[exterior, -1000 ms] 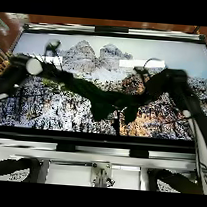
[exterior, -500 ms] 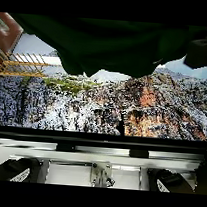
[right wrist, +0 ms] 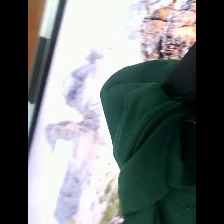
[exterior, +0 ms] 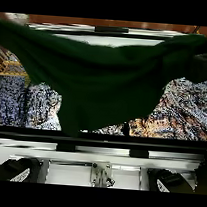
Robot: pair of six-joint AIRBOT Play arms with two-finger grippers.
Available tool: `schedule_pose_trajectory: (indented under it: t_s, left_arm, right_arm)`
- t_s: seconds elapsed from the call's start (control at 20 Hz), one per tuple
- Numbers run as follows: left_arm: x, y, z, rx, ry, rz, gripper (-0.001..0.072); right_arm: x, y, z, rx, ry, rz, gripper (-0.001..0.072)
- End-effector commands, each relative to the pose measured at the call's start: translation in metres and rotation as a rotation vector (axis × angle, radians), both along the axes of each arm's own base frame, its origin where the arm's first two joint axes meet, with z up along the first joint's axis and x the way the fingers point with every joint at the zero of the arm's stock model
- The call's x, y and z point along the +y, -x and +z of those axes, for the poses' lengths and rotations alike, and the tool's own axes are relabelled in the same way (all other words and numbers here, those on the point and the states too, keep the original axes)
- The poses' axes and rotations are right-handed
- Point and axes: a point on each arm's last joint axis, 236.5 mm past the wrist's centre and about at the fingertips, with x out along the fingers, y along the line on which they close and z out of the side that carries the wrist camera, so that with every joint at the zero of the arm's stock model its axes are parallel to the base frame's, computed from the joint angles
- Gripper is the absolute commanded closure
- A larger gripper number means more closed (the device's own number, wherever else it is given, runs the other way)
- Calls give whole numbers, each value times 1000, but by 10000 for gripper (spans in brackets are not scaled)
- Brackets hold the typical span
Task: Fold the shirts.
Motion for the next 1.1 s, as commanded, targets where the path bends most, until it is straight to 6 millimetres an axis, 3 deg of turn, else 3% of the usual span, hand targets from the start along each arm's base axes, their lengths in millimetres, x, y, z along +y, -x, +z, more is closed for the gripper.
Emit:
schedule_pose_trajectory:
  t_s: [0.0, 0.1, 0.2, 0.35, 0.45, 0.6, 0.65, 0.7, 0.75, 0.8, 0.9, 1.05]
  left_arm:
    - [-3, -8, -125, 301, -120, -13, 677]
    - [-7, -11, -198, 420, -134, -13, 678]
    - [-23, -2, -258, 518, -115, -51, 678]
    - [-43, 14, -310, 579, -120, -106, 678]
    - [-47, 15, -322, 582, -123, -114, 678]
    - [-51, -3, -320, 539, -66, -77, 677]
    - [-54, -10, -319, 521, -40, -64, 678]
    - [-56, -16, -319, 511, -23, -54, 677]
    - [-57, -20, -321, 508, -11, -46, 677]
    - [-58, -24, -324, 508, -7, -42, 677]
    - [-58, -25, -329, 518, -12, -40, 678]
    - [-58, -25, -328, 515, -18, -42, 677]
  right_arm:
    - [0, -8, -63, 220, 114, 21, 636]
    - [6, -24, -109, 337, 181, 50, 636]
    - [12, -45, -153, 421, 226, 75, 636]
    - [29, -101, -198, 424, 231, 78, 636]
    - [42, -152, -214, 333, 184, 45, 636]
    - [59, -220, -232, 191, 59, -30, 635]
    - [66, -233, -241, 179, 10, -41, 609]
    - [74, -239, -254, 200, -41, -47, 497]
    - [82, -239, -273, 256, -86, -46, 195]
    - [85, -234, -288, 310, -91, -41, 101]
    - [75, -217, -303, 405, -22, -30, 101]
    - [19, -184, -297, 564, 30, -80, 101]
